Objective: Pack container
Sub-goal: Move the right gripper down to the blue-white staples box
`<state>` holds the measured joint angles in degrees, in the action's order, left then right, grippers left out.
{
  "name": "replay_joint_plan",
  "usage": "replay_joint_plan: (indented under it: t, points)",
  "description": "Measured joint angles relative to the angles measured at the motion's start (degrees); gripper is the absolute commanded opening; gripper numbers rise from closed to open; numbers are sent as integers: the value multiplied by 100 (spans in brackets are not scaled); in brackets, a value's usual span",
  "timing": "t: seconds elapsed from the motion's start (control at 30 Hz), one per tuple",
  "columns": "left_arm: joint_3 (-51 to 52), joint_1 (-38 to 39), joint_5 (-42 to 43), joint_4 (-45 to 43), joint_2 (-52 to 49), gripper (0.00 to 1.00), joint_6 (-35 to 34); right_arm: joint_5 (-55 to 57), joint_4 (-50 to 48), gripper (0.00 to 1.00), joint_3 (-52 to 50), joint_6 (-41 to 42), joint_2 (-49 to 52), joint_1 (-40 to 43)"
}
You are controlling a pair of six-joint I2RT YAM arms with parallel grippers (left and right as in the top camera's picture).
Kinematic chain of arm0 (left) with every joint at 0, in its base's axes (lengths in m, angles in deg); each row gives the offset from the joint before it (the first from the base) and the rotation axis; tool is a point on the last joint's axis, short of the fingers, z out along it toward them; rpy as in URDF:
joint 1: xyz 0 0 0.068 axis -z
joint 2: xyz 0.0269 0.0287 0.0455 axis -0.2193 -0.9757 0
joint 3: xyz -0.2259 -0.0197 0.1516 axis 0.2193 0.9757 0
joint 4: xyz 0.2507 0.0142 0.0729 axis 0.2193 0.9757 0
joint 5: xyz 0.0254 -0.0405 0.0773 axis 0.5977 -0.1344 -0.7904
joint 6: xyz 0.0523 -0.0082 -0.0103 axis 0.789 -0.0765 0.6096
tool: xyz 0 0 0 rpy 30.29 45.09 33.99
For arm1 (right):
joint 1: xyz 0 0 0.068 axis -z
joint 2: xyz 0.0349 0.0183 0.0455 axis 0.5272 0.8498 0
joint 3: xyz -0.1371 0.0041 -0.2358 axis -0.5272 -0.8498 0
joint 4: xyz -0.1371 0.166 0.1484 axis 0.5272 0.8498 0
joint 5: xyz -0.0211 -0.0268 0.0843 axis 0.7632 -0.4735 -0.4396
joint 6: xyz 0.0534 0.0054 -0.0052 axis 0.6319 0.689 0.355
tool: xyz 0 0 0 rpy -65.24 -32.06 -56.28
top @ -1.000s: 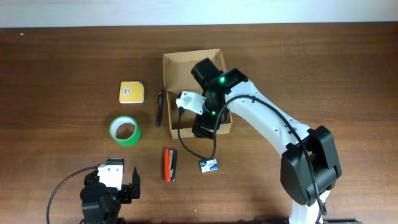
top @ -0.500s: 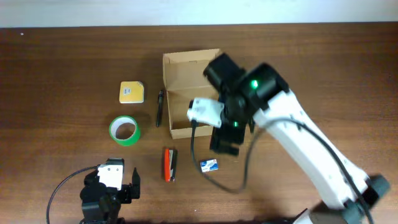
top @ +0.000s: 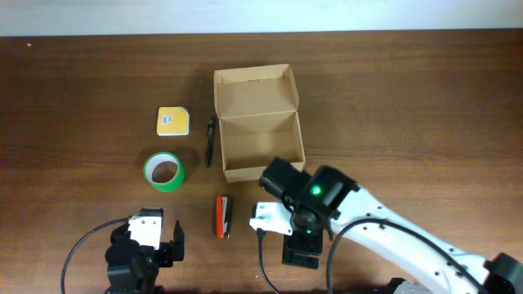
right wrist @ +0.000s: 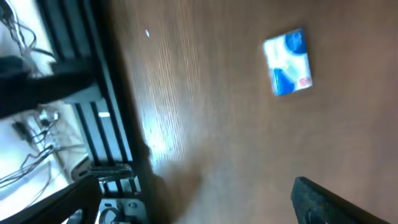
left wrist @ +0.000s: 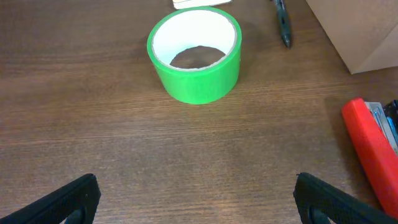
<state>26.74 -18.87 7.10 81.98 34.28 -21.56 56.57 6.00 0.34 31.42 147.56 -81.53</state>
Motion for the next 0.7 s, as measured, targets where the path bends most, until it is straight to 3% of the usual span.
replay_joint_plan:
  t: [0.47,0.7]
  points:
    - [0,0,0,0,0,100,0,0,-1547,99,-503,-46,28,0]
    - [0,0,-2,0,0,99,0,28,-1996,99,-852,-334,546,0]
